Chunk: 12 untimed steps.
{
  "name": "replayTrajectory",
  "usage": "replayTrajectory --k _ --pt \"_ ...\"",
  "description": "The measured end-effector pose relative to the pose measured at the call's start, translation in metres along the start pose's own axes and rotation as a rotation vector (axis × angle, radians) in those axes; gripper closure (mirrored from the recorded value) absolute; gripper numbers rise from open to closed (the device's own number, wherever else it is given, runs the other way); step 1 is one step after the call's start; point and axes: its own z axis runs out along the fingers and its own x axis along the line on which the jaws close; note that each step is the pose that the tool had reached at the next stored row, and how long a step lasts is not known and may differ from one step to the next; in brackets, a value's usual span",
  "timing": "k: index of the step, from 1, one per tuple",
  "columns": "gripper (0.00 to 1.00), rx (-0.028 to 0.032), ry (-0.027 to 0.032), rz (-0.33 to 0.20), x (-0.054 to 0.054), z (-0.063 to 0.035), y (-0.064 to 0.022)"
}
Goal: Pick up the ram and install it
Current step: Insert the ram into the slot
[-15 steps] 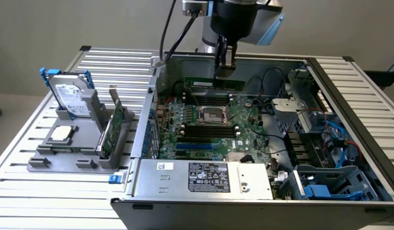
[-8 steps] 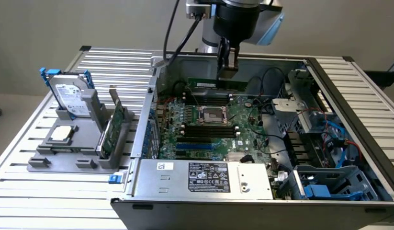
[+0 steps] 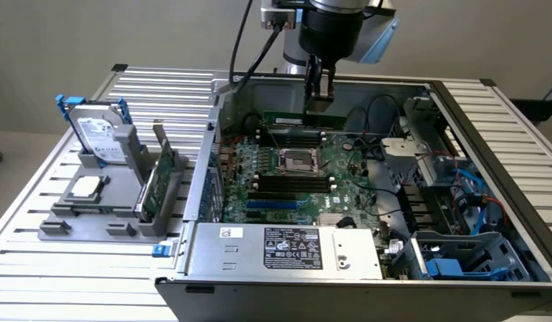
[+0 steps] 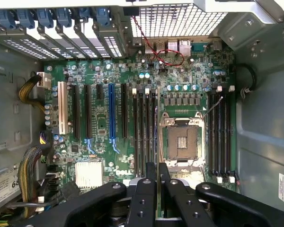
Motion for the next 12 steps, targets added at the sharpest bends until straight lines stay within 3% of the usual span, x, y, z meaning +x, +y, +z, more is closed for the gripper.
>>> replayTrajectory --k 12 --pt "0.86 0.0003 -0.0014 0.000 0.0018 0.0029 -0.0002"
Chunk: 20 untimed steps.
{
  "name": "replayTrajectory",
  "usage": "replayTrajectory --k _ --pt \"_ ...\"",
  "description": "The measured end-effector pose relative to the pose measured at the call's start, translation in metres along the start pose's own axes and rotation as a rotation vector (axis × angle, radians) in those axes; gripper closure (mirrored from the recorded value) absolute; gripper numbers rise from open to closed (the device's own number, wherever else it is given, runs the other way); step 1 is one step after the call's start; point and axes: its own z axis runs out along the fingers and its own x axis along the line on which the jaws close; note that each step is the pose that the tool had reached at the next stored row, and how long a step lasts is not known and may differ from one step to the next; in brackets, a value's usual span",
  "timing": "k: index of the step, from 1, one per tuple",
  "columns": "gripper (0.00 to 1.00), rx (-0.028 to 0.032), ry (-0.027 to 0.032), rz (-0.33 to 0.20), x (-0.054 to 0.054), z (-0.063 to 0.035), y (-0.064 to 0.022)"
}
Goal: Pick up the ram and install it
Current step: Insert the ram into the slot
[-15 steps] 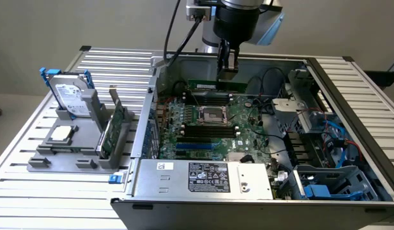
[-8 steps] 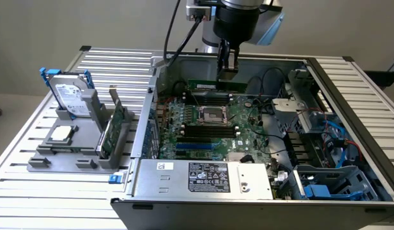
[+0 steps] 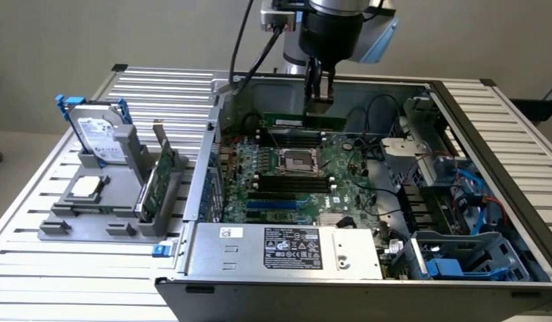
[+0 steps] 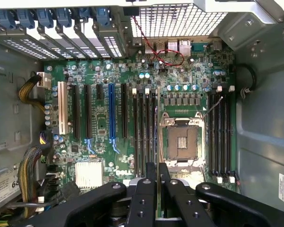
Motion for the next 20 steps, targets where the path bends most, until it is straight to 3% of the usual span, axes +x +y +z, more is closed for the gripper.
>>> replayTrajectory --k 10,20 --pt "0.86 -0.0001 -0.0010 -0.010 0.021 0.0184 -0.0017" --pt "0.86 -0.0005 -0.0033 -0.064 0.028 0.0367 -0.0015"
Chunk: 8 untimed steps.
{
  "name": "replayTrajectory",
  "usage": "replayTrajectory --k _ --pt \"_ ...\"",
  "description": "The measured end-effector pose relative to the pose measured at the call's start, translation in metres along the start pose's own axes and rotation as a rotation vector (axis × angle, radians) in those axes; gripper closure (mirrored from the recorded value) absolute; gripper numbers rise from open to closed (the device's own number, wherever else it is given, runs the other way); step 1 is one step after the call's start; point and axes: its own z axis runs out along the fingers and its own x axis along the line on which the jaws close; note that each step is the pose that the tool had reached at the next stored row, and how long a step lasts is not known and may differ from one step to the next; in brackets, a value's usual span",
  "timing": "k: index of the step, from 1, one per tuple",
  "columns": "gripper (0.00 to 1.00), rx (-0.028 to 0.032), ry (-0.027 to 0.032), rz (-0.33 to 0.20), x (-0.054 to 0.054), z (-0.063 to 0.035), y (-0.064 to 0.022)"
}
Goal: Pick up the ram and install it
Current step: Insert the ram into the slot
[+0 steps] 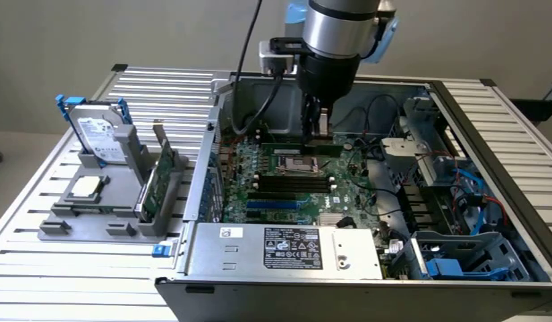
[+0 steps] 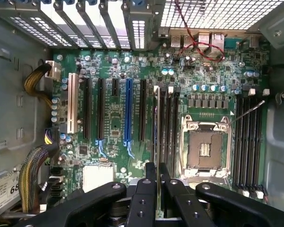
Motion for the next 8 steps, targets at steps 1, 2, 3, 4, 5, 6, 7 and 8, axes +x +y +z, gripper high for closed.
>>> replayTrajectory --k 1,2,3,4,5,6,7,8 --pt "0.86 0.0000 0.0000 -0.001 0.000 0.0019 0.0005" --pt "0.86 0.0000 0.0000 -0.001 0.000 0.0037 0.0012" --pt "0.86 0.0002 0.0000 -0.001 0.000 0.0055 0.0019" --pt "0.86 0.0003 0.0001 -0.002 0.000 0.0073 0.0026" --pt "0.86 0.0005 0.0000 -0.001 0.000 0.0092 0.0032" --pt "0.86 0.0007 0.0000 -0.001 0.000 0.0110 0.0035" --pt "0.86 0.0008 0.0001 -0.001 0.000 0.0130 0.0036" --pt "0.86 0.0010 0.0001 -0.002 0.000 0.0148 0.0035"
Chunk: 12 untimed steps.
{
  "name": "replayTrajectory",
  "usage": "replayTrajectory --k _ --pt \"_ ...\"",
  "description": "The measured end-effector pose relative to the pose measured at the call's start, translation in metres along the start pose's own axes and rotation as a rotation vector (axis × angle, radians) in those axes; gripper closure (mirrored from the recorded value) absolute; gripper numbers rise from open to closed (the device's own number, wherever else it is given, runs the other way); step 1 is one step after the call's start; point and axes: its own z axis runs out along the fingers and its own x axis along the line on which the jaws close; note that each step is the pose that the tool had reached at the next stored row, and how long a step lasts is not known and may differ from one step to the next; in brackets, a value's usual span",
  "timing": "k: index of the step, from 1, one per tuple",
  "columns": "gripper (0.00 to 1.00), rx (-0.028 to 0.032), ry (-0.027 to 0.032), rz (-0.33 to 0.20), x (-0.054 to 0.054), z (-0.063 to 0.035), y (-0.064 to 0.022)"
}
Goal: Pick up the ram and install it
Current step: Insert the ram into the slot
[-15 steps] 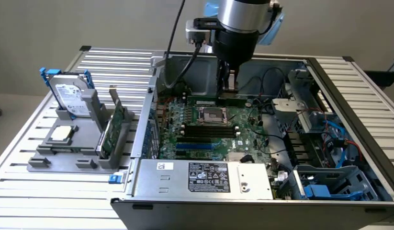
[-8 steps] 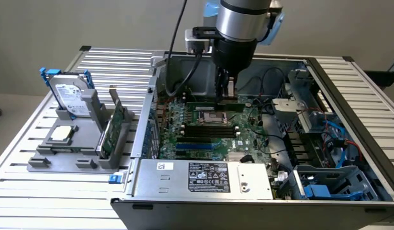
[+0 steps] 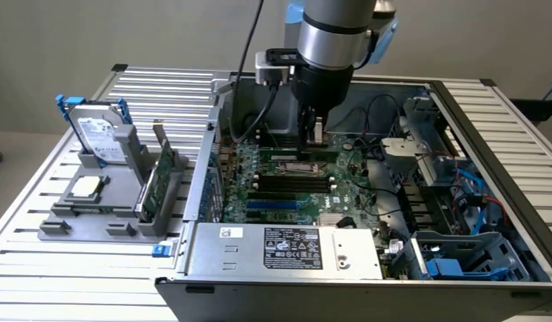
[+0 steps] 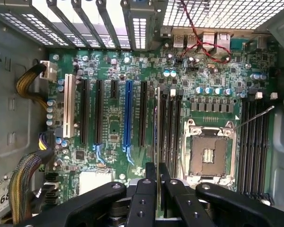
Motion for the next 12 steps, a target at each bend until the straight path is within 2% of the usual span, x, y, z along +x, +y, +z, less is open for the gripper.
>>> replayTrajectory --k 6,12 --pt "0.86 0.0001 -0.0004 0.007 -0.001 0.0108 -0.0005" --pt "0.86 -0.0001 -0.0029 0.050 -0.001 0.0218 -0.0012"
